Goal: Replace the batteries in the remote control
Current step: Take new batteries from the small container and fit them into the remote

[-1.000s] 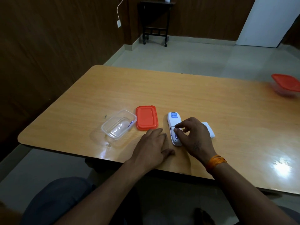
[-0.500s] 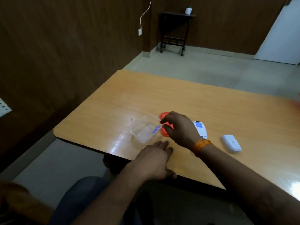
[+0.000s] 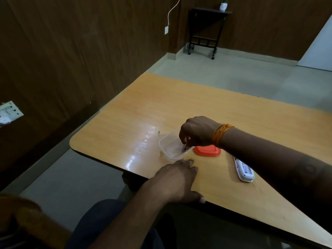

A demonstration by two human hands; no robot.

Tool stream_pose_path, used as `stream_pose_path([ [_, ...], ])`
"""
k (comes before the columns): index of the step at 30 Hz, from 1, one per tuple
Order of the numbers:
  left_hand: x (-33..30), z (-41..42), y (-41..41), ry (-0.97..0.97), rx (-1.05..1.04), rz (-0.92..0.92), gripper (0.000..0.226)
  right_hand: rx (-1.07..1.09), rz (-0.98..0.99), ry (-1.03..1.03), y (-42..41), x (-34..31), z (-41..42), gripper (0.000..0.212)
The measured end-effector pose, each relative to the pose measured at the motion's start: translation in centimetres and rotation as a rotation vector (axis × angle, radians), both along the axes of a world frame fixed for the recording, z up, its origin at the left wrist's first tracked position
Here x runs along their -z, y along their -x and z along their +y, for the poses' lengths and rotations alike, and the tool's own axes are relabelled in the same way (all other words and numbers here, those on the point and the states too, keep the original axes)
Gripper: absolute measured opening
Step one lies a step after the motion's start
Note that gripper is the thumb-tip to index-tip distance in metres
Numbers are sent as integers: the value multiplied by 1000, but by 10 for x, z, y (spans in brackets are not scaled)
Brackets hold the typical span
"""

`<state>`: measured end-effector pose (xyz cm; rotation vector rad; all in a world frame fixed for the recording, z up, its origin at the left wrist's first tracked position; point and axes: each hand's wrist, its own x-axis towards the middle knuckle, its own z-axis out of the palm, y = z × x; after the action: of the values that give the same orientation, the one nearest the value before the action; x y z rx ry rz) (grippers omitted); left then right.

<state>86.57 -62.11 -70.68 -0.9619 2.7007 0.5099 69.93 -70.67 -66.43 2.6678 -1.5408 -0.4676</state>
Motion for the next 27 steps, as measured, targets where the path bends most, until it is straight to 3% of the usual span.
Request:
stream_pose_path([
  [7,-5,-1,0,-21,-4,2,91,-8,-39,-25,3,4,-8,19],
  [16,-8,-1,-2,-33,-8,17,90,146,-180,-23,-1,16,-17,13],
  [21,-7,-2,0,-24,-19,9,89,223,-387,68,8,17,-5,17],
  [27,-3,1,9,53,-56,7,77,315,-793,184,37,15,44,10],
])
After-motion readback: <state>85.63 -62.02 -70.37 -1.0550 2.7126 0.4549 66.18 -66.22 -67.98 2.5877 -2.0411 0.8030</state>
